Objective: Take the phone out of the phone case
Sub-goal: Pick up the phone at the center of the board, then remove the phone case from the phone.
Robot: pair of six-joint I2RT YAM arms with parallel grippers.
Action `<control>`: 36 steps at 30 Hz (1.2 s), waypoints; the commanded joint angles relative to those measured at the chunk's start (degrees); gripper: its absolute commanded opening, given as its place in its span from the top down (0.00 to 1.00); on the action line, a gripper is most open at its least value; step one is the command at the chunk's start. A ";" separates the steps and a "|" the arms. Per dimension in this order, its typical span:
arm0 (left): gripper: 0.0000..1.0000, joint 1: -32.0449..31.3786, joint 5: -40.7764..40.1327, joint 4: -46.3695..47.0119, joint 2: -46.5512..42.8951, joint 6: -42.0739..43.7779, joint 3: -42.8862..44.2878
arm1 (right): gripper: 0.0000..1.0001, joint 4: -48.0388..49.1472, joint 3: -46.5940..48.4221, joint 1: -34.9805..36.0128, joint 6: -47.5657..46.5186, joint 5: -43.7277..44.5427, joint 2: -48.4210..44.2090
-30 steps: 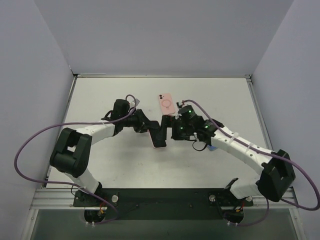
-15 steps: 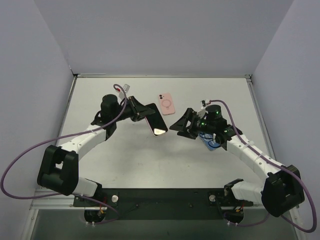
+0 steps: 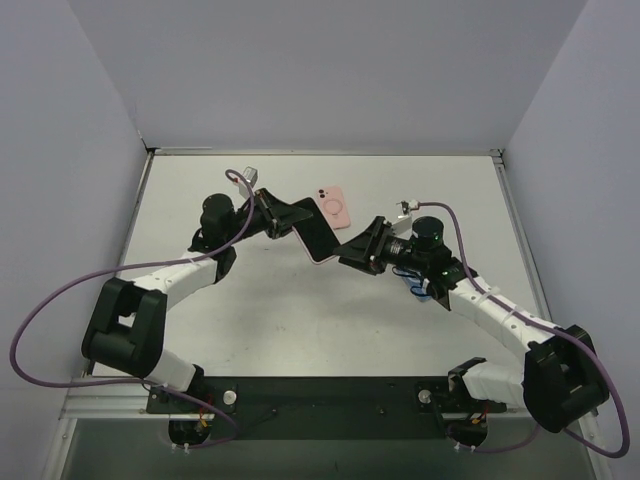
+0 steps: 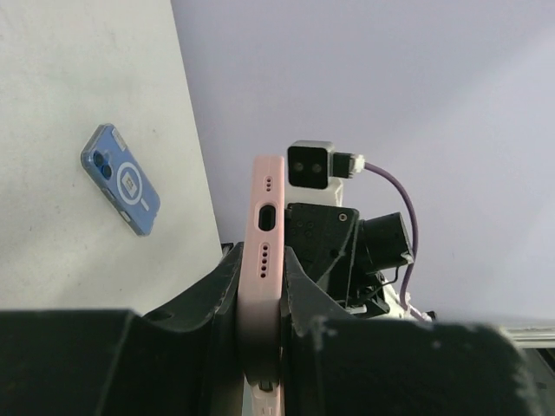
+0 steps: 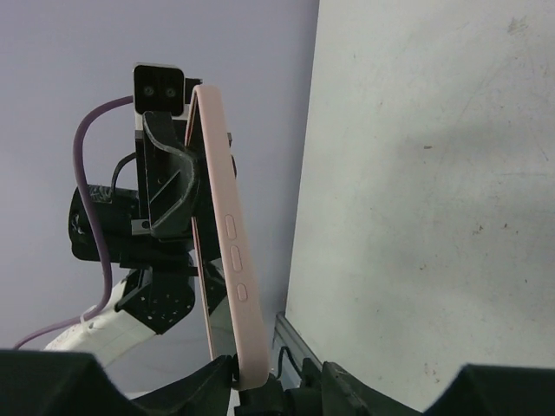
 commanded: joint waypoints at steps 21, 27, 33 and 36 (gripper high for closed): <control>1.00 0.21 -2.04 42.84 7.27 -22.00 -0.92 | 1.00 54.37 6.19 1.73 35.17 5.72 19.61; 1.00 0.30 -7.57 55.97 9.12 -28.86 -0.39 | 1.00 68.08 10.60 3.05 47.21 11.25 28.75; 1.00 0.30 -10.12 56.77 6.66 -30.01 0.58 | 1.00 68.18 10.25 4.90 48.63 12.05 30.52; 1.00 0.21 -11.88 56.69 4.73 -30.53 1.89 | 1.00 68.18 11.64 5.86 51.78 14.15 31.13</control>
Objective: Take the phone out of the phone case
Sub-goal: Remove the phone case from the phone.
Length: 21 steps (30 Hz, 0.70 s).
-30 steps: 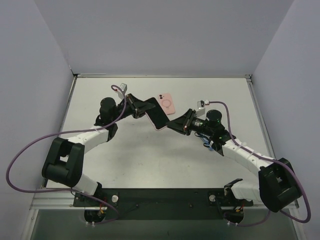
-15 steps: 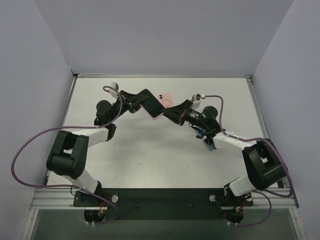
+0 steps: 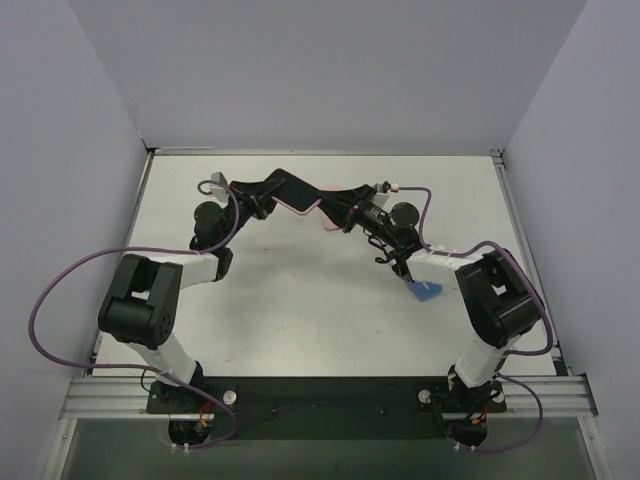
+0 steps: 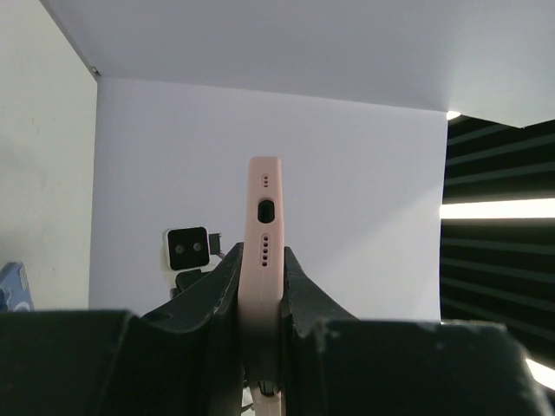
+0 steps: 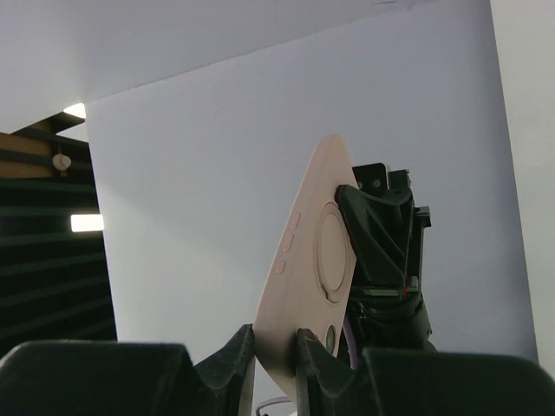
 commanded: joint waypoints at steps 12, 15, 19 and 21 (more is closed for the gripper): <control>1.00 -5.06 2.28 31.42 -9.63 -6.26 13.82 | 1.00 18.72 14.90 8.29 15.88 12.99 7.93; 1.00 -5.06 1.23 31.42 -10.60 -6.26 14.34 | 1.00 18.72 15.87 8.82 16.14 13.79 8.28; 1.00 -5.32 0.70 31.24 -11.21 -6.61 16.89 | 1.00 18.63 17.45 8.91 16.58 14.40 8.81; 1.00 -5.67 0.44 31.07 -11.48 -6.53 18.47 | 1.00 18.72 18.15 9.00 16.76 14.75 8.90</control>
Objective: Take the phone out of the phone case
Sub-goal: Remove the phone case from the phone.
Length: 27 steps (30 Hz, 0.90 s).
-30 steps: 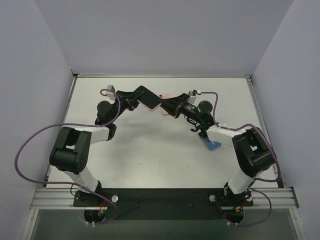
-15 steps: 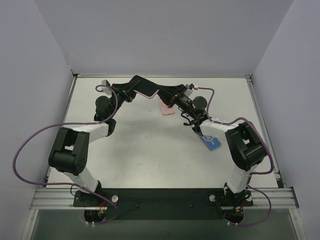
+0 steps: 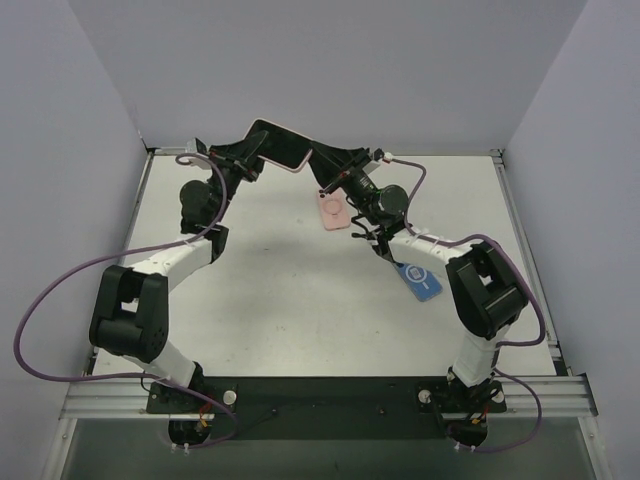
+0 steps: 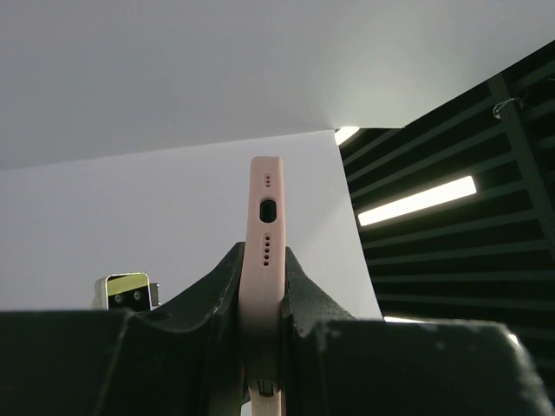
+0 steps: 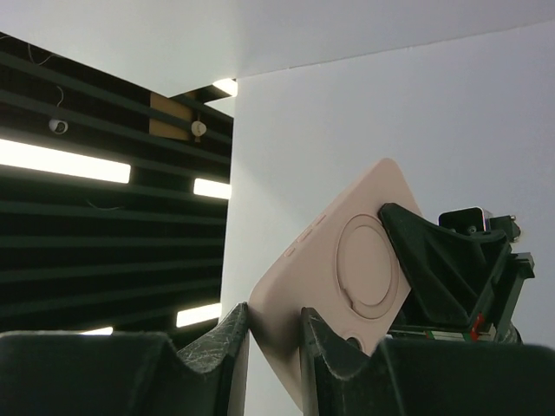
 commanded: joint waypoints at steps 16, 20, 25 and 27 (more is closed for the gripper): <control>1.00 -9.43 6.01 31.86 -8.25 -5.17 13.61 | 1.00 10.81 3.37 4.91 13.33 1.60 5.52; 1.00 -9.43 5.30 30.27 -11.06 -4.82 13.26 | 1.00 10.72 4.33 5.44 13.68 2.04 6.49; 1.00 -9.43 4.69 30.36 -12.73 -5.26 13.87 | 1.00 10.81 5.30 5.79 13.86 2.31 7.46; 1.00 -9.43 4.42 30.53 -13.09 -5.44 14.22 | 1.00 10.81 5.30 5.88 13.77 2.31 7.72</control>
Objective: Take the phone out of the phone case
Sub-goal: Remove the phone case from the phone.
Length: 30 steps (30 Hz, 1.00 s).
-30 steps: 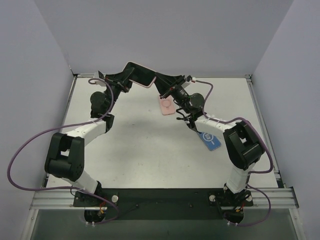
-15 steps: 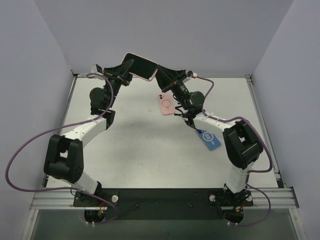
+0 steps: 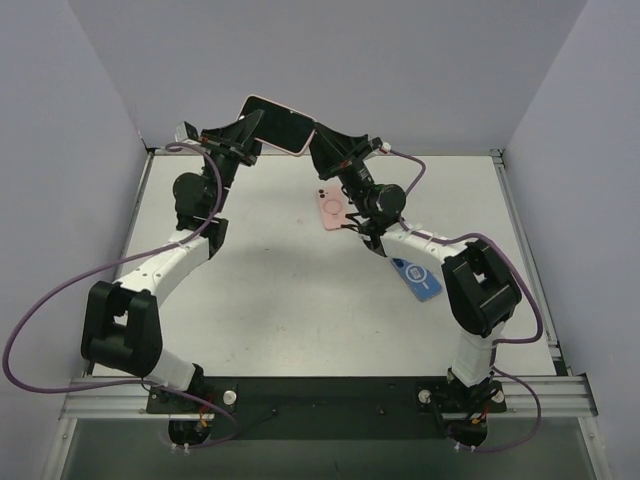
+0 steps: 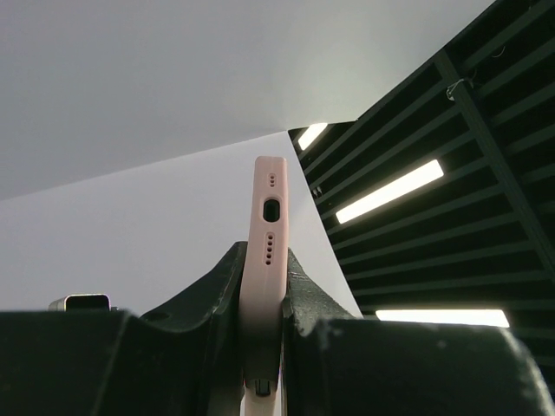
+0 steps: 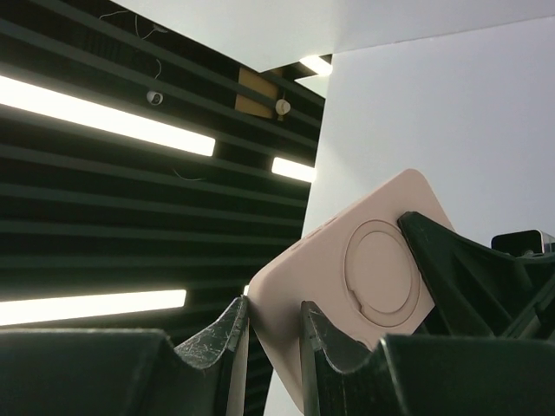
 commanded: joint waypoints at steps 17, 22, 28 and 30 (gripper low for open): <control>1.00 -7.14 9.18 35.24 -10.54 -10.06 8.61 | 1.00 3.22 -1.95 4.86 10.27 -2.96 6.94; 1.00 -7.66 9.45 34.97 -10.63 -9.97 9.49 | 1.00 3.22 -1.96 5.47 10.01 -3.04 8.26; 1.00 -7.93 9.45 34.45 -11.51 -9.53 9.41 | 1.00 3.22 -3.97 5.74 9.48 -2.87 9.58; 1.00 -8.10 9.36 34.36 -11.60 -9.53 9.40 | 1.00 3.22 -4.59 5.74 9.30 -2.78 10.10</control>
